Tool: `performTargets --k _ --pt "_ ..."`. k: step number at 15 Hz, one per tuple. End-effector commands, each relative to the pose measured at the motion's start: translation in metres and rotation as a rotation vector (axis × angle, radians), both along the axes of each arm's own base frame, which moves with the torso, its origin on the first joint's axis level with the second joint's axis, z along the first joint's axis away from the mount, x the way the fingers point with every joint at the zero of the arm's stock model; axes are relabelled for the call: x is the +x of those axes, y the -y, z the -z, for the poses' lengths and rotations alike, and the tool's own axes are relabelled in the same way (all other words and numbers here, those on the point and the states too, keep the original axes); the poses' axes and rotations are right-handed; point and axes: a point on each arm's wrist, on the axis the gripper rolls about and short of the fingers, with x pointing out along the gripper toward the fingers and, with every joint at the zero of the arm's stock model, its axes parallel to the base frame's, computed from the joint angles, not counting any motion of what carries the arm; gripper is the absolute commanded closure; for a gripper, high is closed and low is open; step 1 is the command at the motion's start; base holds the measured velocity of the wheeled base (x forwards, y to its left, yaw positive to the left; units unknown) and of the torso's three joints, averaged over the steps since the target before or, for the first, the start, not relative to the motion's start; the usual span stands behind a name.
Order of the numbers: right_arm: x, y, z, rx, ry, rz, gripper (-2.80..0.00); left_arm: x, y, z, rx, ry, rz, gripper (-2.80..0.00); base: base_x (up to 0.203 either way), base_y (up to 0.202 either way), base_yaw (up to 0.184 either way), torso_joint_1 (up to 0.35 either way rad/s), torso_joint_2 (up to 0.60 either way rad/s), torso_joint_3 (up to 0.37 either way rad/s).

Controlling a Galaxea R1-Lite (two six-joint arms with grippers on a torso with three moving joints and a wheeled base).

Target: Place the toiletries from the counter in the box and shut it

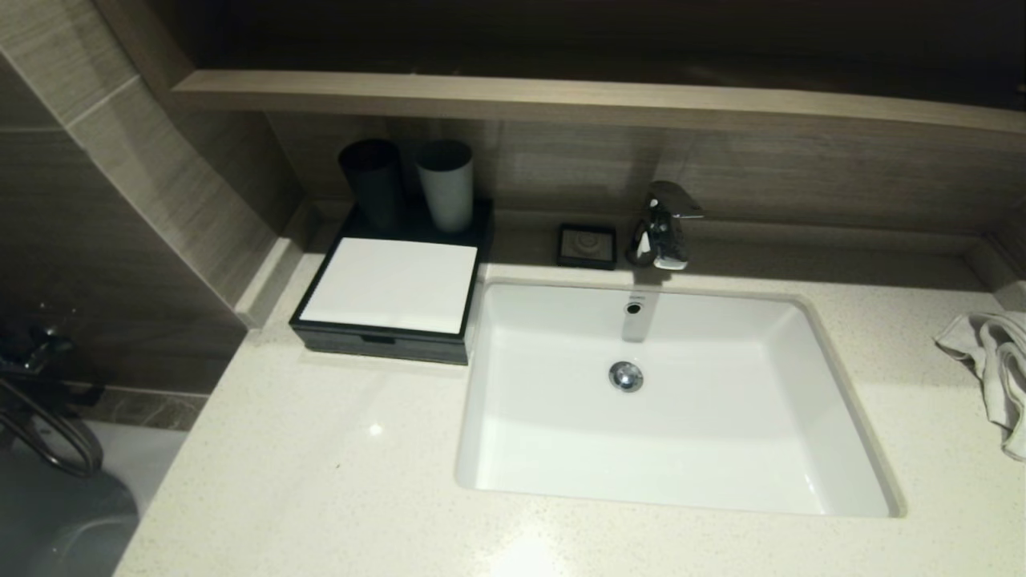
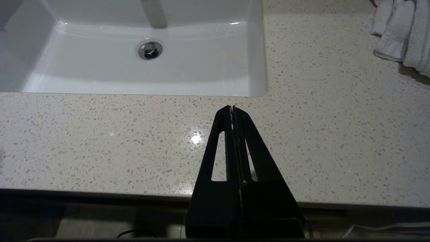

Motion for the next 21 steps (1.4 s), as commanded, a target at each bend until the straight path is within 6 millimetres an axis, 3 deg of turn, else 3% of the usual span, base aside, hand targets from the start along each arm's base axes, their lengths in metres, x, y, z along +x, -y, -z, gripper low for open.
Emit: performTargets --k 1,13,21 --pt "0.0001 0.0 0.0 0.0 -0.001 0.0 0.0 0.0006 0.0 0.0016 -0.003 -0.008 0.002 0.0 0.0 0.0 0.0 0.0 0.0 0.0" --pt "0.0001 0.0 0.0 0.0 -0.001 -0.001 0.0 0.0004 0.0001 0.0087 -0.142 -0.085 0.008 0.0 0.0 0.0 0.0 0.0 0.0 0.0" --pt "0.0 0.0 0.0 0.0 0.0 -0.001 0.0 0.0008 0.0001 0.0082 -0.147 -0.071 0.009 0.0 0.0 0.0 0.0 0.0 0.0 0.0"
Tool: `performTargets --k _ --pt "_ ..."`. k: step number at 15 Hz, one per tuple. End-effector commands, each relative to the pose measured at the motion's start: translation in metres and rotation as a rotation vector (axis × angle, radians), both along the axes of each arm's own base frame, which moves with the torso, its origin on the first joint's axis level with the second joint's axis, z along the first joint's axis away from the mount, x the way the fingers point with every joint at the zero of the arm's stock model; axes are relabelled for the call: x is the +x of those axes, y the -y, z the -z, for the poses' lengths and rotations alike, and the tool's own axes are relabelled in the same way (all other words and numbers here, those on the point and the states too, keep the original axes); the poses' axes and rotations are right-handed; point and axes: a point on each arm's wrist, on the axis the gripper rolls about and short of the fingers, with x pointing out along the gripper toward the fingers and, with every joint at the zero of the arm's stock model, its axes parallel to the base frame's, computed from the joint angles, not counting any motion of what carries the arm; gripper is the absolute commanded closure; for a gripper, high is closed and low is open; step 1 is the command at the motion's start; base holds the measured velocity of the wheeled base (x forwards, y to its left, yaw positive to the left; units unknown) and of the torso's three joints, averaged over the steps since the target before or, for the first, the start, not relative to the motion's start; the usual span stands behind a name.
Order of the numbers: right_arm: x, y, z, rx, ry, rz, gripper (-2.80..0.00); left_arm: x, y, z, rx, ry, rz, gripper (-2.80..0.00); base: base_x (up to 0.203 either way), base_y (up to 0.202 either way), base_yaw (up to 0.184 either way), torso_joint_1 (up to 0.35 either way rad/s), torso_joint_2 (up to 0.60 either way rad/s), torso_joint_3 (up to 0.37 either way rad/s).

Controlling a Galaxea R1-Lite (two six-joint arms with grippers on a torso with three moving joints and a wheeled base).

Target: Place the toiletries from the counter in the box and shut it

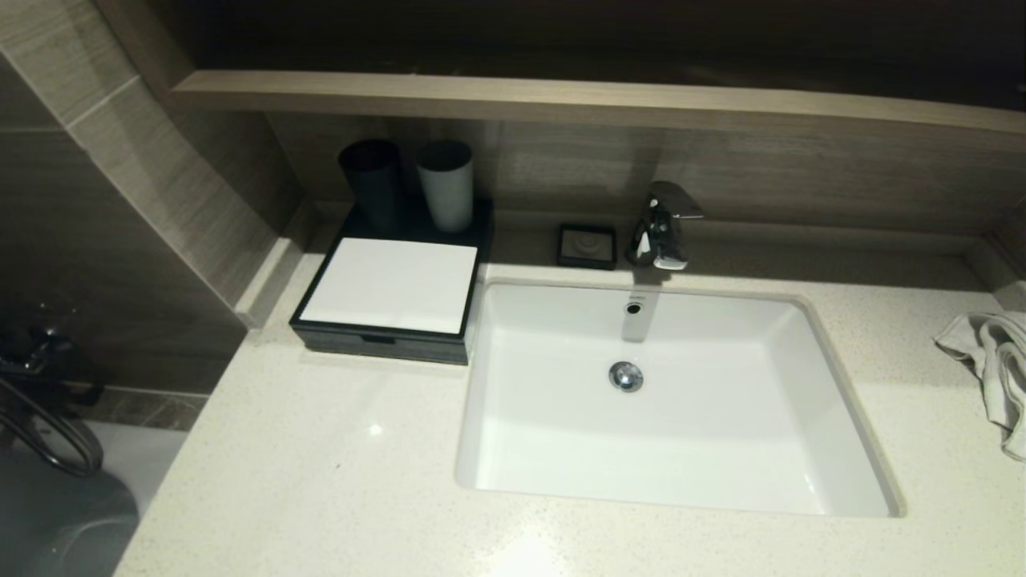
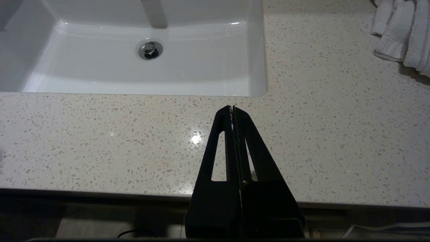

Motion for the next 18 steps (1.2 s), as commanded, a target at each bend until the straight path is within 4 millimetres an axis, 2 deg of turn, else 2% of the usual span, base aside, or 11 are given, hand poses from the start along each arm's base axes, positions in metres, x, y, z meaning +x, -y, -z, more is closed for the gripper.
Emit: performTargets --k 1,18 --pt "0.0 0.0 0.0 0.0 0.0 -0.001 0.0 0.0003 0.0 0.0005 0.001 -0.003 -0.002 0.0 0.0 0.0 0.0 0.0 0.0 0.0" --pt "0.0 0.0 0.0 0.002 0.0 -0.001 0.0 0.0003 0.0 0.0005 0.001 -0.003 -0.001 0.0 0.0 0.0 0.0 0.0 0.0 0.0"
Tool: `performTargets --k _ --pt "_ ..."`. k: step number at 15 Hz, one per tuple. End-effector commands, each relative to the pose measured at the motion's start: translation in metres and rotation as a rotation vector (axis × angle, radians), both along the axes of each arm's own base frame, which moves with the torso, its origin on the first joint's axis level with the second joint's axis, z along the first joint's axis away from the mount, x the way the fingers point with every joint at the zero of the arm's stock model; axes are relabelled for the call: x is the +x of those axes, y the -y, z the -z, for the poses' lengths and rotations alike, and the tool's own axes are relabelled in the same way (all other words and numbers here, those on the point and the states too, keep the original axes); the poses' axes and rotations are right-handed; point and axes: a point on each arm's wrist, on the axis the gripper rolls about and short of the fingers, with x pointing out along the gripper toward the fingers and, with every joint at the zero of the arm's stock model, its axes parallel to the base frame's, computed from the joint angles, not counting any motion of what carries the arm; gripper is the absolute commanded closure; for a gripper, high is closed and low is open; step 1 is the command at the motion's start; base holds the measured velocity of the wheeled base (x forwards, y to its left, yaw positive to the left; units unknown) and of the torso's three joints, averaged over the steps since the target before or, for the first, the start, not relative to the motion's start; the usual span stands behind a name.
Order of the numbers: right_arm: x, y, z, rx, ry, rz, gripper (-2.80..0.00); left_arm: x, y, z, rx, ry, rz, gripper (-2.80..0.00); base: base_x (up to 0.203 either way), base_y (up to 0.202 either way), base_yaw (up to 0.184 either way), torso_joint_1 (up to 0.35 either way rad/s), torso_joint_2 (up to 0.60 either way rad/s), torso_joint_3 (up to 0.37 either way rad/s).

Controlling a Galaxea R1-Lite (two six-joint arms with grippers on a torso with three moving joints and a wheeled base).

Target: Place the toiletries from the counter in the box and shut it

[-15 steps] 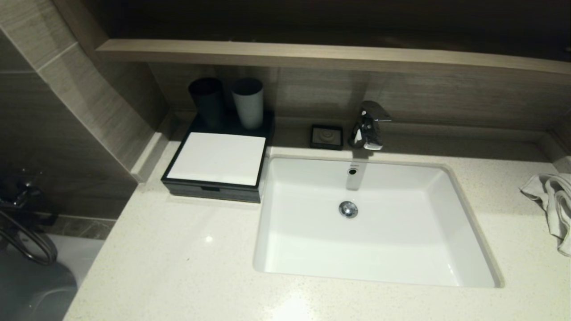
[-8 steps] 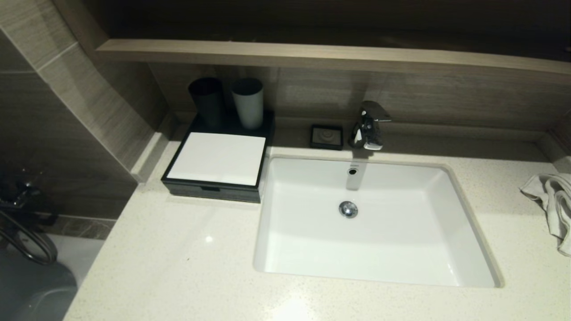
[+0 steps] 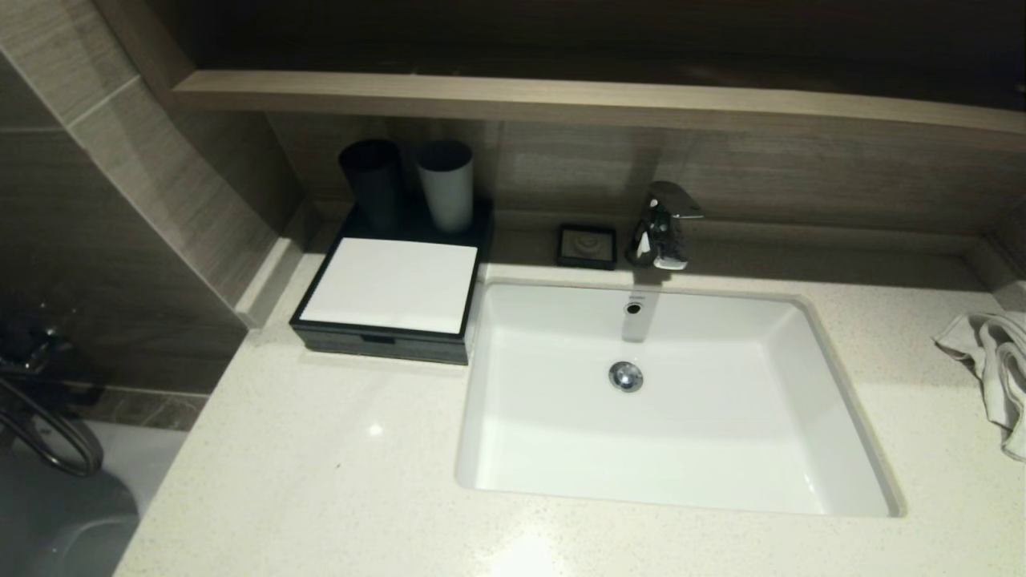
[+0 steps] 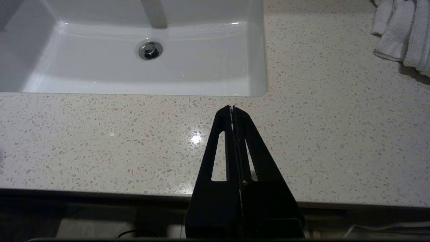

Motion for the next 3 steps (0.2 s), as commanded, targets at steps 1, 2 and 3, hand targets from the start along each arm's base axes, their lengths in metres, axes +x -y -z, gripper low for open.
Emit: performTargets --k 1,2,3 --pt "0.0 0.0 0.0 0.001 0.0 0.0 0.0 0.0002 0.0 0.0004 0.0 -0.003 -0.001 0.0 0.0 0.0 0.0 0.0 0.0 0.0" --pt "0.0 0.0 0.0 0.001 0.0 0.0 0.0 0.0002 0.0 0.0004 0.0 -0.003 -0.001 0.0 0.0 0.0 0.0 0.0 0.0 0.0" --pt "0.0 0.0 0.0 0.001 0.0 0.0 0.0 0.0002 0.0 0.0004 0.0 -0.003 -0.001 0.0 0.0 0.0 0.0 0.0 0.0 0.0"
